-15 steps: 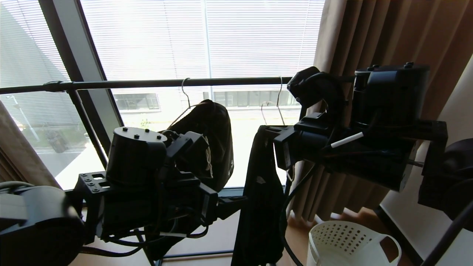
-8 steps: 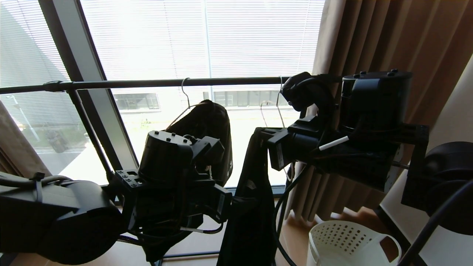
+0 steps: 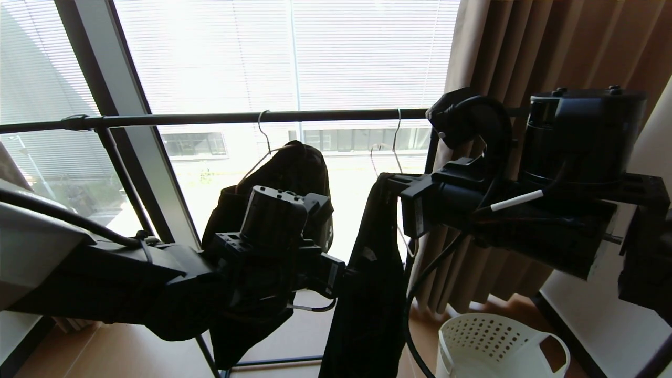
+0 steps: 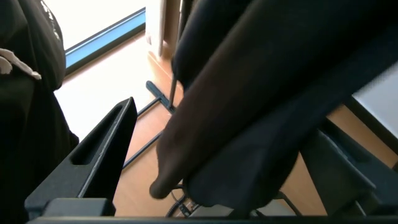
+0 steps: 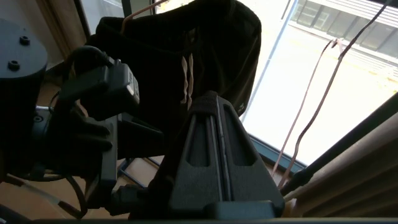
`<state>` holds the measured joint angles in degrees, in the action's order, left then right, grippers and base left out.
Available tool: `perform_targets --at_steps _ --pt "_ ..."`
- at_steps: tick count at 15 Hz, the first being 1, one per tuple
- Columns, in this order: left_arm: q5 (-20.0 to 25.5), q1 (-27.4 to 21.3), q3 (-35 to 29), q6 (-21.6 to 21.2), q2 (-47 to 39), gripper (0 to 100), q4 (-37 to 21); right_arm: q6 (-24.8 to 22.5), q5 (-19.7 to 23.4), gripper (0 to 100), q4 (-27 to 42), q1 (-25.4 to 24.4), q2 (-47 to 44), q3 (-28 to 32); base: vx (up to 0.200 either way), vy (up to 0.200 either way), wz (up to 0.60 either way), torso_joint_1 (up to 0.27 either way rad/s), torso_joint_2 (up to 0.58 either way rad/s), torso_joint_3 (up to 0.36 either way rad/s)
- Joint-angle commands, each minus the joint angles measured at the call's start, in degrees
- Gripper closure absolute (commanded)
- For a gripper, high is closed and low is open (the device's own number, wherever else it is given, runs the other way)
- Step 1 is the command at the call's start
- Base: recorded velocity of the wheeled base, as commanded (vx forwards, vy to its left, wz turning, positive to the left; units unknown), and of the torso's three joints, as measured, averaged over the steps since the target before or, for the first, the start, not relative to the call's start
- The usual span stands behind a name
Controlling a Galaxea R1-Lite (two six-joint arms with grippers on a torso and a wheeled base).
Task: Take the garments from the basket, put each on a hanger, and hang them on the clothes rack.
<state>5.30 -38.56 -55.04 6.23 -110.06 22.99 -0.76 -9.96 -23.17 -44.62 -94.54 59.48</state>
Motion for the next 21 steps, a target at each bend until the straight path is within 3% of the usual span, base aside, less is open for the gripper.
perform_targets --at_steps 1,6,9,17,20,21 --pt "-0.3 0.1 -1.2 0.0 -3.0 0 0.0 0.0 0.0 100 0.0 0.0 2.4 -1.4 0.000 0.000 0.00 0.000 0.00 0.000" --pt "-0.9 0.4 -2.3 -0.2 -5.5 0 -0.2 0.0 -0.1 100 -0.1 0.0 5.3 -3.4 0.000 0.000 0.00 0.000 0.00 0.000" --pt "-1.9 1.5 0.7 -0.3 -4.9 0 -0.2 0.0 -0.1 100 -0.1 0.6 5.8 -3.3 0.000 0.000 0.00 0.000 0.00 0.000" --pt "-1.9 3.2 8.4 -3.2 7.2 0 -0.1 0.1 -0.1 100 -0.6 4.7 5.9 -5.0 0.000 0.000 0.00 0.000 0.00 0.000" --pt "-2.0 3.2 11.3 -3.4 11.1 0 -0.1 0.0 -0.2 100 -4.2 5.7 6.2 -6.9 0.000 0.000 0.00 0.000 0.00 0.000" --pt "-2.0 3.1 12.8 -3.4 12.5 100 -0.1 0.0 -0.2 100 -4.6 6.0 6.5 -7.8 0.000 0.000 0.00 0.000 0.00 0.000"
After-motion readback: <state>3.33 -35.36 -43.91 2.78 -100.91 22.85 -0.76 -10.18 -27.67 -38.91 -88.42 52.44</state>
